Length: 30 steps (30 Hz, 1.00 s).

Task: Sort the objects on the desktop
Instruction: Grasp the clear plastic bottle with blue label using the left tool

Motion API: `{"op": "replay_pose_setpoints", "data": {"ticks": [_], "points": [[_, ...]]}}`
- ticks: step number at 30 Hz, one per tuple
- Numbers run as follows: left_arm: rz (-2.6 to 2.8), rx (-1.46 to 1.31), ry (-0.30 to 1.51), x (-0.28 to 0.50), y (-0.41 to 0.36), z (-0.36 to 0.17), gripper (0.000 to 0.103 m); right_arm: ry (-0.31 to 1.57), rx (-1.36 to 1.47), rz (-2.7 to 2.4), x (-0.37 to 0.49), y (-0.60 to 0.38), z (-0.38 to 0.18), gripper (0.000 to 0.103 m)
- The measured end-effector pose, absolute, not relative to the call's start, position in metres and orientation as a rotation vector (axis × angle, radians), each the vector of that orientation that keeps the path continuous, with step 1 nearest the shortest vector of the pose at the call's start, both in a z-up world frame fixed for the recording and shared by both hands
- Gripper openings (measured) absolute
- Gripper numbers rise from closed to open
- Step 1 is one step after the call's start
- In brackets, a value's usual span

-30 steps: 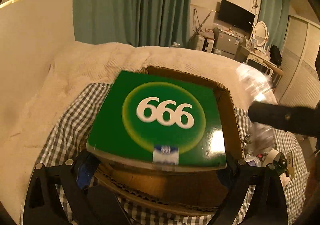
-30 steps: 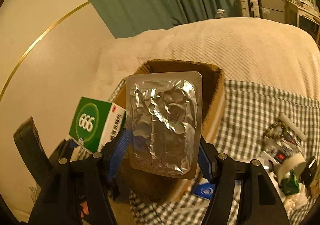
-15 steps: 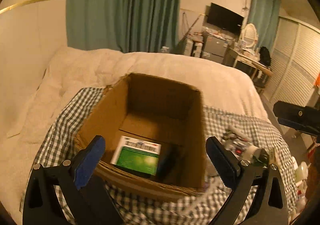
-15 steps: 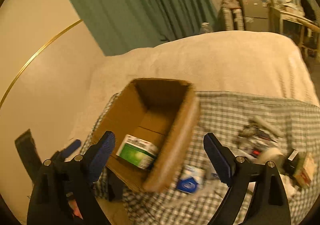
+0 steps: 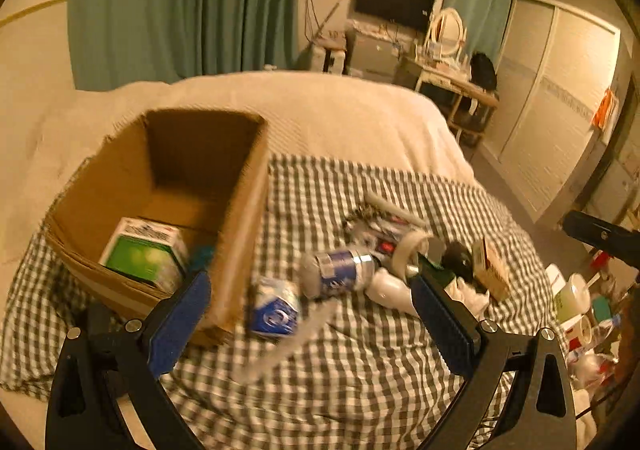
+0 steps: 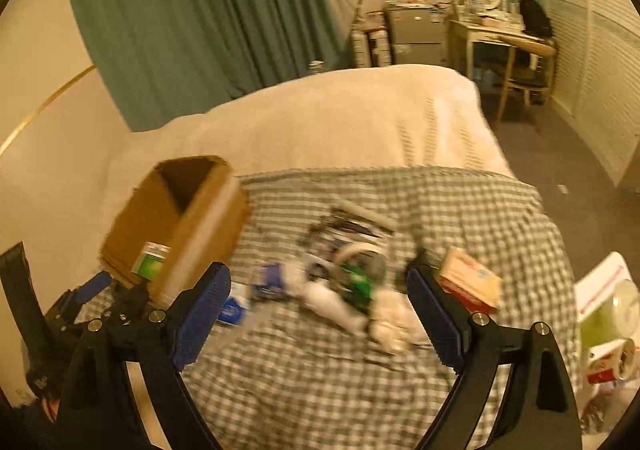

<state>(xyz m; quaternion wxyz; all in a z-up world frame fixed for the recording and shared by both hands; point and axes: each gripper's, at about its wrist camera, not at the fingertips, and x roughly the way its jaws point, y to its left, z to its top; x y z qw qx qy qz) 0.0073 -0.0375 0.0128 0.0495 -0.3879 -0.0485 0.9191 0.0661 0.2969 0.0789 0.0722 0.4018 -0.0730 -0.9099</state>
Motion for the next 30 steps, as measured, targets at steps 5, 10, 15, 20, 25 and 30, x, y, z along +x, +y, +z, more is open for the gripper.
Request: {"op": "replay_pose_setpoints", "data": {"ticks": [5, 10, 15, 20, 25, 30], "points": [[2.784, -1.242, -0.108, -0.005, -0.009, -0.015, 0.103, -0.217, 1.264, -2.759, 0.073, 0.334, 0.052, 0.09], [2.798, -1.244, -0.013, -0.021, 0.018, -0.048, 0.103, -0.225, 1.344, -2.744, 0.073, 0.361, 0.013, 0.09], [2.762, -1.318, 0.014, -0.041, 0.03, -0.082, 0.103, -0.209, 1.436, -2.732, 0.067, 0.379, -0.029, 0.09], [2.754, -1.361, -0.042, -0.061, 0.028, -0.106, 0.103, -0.293, 1.52, -2.698, 0.049, 0.388, -0.059, 0.09], [2.767, -1.397, -0.107, -0.08, 0.029, -0.121, 0.103, -0.34, 1.572, -2.674, 0.031, 0.39, -0.082, 0.09], [2.757, -1.431, -0.158, -0.094, 0.029, -0.133, 0.103, -0.524, 1.667, -2.647, 0.022, 0.401, -0.108, 0.086]]}}
